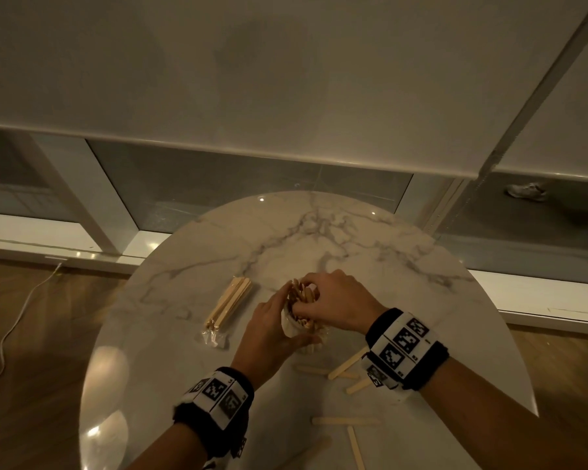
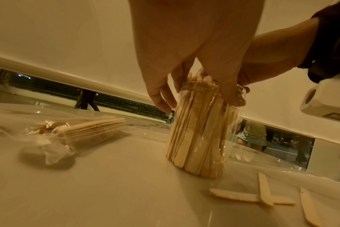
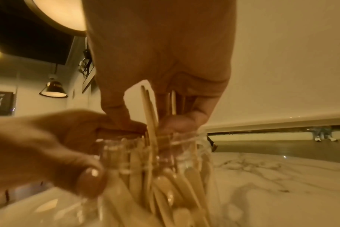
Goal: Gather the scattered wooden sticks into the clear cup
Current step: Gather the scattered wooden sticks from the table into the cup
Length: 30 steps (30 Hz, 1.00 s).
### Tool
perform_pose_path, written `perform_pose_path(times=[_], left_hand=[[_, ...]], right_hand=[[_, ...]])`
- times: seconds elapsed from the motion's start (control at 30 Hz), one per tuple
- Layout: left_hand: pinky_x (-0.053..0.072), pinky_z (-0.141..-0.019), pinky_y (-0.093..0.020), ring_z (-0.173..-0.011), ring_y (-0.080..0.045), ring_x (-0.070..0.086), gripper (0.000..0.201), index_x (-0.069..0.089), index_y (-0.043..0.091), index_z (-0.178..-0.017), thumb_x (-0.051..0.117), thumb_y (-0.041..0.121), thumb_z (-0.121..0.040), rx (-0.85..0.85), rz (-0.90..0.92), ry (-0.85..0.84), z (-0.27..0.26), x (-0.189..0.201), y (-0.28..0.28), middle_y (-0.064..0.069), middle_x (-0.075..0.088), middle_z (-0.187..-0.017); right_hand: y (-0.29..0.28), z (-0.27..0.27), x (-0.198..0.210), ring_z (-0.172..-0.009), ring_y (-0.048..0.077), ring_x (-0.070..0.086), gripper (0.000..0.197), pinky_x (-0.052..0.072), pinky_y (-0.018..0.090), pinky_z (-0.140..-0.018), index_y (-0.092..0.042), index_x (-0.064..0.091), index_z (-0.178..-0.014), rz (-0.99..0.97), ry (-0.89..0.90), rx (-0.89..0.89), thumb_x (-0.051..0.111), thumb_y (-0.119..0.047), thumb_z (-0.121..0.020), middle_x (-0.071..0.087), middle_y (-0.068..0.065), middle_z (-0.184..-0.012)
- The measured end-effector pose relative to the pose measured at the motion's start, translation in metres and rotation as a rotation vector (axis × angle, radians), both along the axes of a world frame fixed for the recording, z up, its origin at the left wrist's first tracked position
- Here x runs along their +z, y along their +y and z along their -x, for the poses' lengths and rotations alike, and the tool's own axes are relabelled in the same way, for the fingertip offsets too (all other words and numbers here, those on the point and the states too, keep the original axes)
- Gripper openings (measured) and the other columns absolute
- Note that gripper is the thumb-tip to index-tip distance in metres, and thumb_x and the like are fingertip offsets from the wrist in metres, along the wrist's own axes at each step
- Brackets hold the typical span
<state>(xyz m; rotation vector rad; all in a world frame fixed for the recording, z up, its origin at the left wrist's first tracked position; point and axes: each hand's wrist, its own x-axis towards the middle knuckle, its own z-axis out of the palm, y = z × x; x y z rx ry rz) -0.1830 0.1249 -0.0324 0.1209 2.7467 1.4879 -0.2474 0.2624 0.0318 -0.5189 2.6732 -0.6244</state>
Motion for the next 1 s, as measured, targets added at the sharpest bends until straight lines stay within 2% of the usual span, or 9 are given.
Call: perform_pose_path(times=[0.23,0.33,0.43,0.5,0.63,0.77,0.83,0.93,1.0], left_hand=[[0.028,-0.092,-0.013,-0.113,0.003,0.033,0.095,0.023,0.024,-0.144,0.078,0.037,-0.068,0.004,0.028,0.014,-0.002,0.007,-0.001,0.024,0.036,-0.121],[0.032,-0.082,-0.005,-0.099,0.015,0.031,0.087,0.021,0.041,-0.133,0.078,0.035,-0.068,-0.003,0.012,0.042,-0.002,0.008,0.0,0.038,0.034,-0.11],[0.036,-0.087,-0.014,-0.1,0.011,0.033,0.083,0.018,0.048,-0.125,0.077,0.037,-0.069,-0.005,0.001,0.032,-0.002,0.009,0.001,0.042,0.032,-0.106],[0.037,-0.092,-0.017,-0.101,0.011,0.036,0.08,0.02,0.05,-0.126,0.076,0.04,-0.069,-0.004,0.001,0.027,-0.003,0.009,0.0,0.039,0.036,-0.11],[0.031,-0.078,0.007,-0.096,0.033,0.037,0.074,0.025,0.059,-0.111,0.079,0.035,-0.067,-0.003,-0.025,0.065,-0.004,0.013,0.0,0.043,0.039,-0.101],[0.042,-0.089,-0.008,-0.103,0.019,0.047,0.072,0.03,0.061,-0.115,0.078,0.041,-0.066,0.003,-0.055,0.043,-0.002,0.01,0.001,0.035,0.052,-0.107],[0.041,-0.09,-0.01,-0.102,0.019,0.046,0.072,0.029,0.06,-0.116,0.078,0.041,-0.066,0.001,-0.043,0.038,-0.002,0.008,0.001,0.036,0.05,-0.107],[0.033,-0.084,0.003,-0.1,0.028,0.04,0.071,0.028,0.061,-0.112,0.078,0.038,-0.067,-0.001,-0.032,0.063,-0.003,0.01,0.001,0.041,0.044,-0.102],[0.031,-0.081,0.007,-0.099,0.03,0.039,0.07,0.029,0.059,-0.111,0.078,0.034,-0.068,0.002,-0.036,0.064,-0.003,0.009,0.001,0.04,0.044,-0.101]], right_hand=[[-0.009,0.004,0.002,-0.081,0.024,0.062,0.033,0.047,0.029,-0.064,-0.012,0.063,-0.096,-0.065,-0.08,0.038,0.069,-0.037,-0.074,0.066,0.007,-0.089],[-0.011,0.008,-0.003,-0.068,0.019,0.056,0.025,0.038,0.022,-0.049,-0.014,0.058,-0.081,-0.059,-0.062,0.01,0.072,-0.032,-0.071,0.056,-0.001,-0.071],[-0.011,0.009,-0.008,-0.063,0.018,0.057,0.021,0.037,0.022,-0.046,-0.013,0.059,-0.072,-0.029,-0.045,-0.022,0.074,-0.027,-0.068,0.056,0.001,-0.065],[-0.007,0.011,-0.006,-0.065,0.02,0.062,0.018,0.042,0.023,-0.049,-0.008,0.064,-0.07,0.014,-0.051,-0.027,0.074,-0.023,-0.069,0.063,0.005,-0.066],[0.005,0.019,0.009,-0.076,0.015,0.067,0.021,0.056,0.024,-0.065,-0.011,0.075,-0.087,0.163,0.009,-0.099,0.076,-0.019,-0.068,0.07,0.004,-0.085],[0.008,0.013,0.002,-0.073,0.01,0.064,0.02,0.044,0.013,-0.056,-0.016,0.073,-0.09,0.105,-0.061,-0.034,0.074,-0.022,-0.071,0.069,-0.001,-0.084],[0.005,0.008,-0.005,-0.079,0.014,0.065,0.024,0.048,0.018,-0.061,-0.019,0.07,-0.094,0.075,-0.087,0.013,0.072,-0.03,-0.073,0.07,0.0,-0.089],[0.007,0.012,-0.001,-0.096,0.018,0.063,0.043,0.055,0.031,-0.081,-0.021,0.063,-0.114,0.044,-0.046,0.005,0.071,-0.038,-0.075,0.065,0.003,-0.108],[0.009,0.015,0.005,-0.103,0.018,0.06,0.038,0.053,0.033,-0.088,-0.021,0.064,-0.114,0.036,0.042,-0.007,0.069,-0.036,-0.08,0.064,0.005,-0.11]])
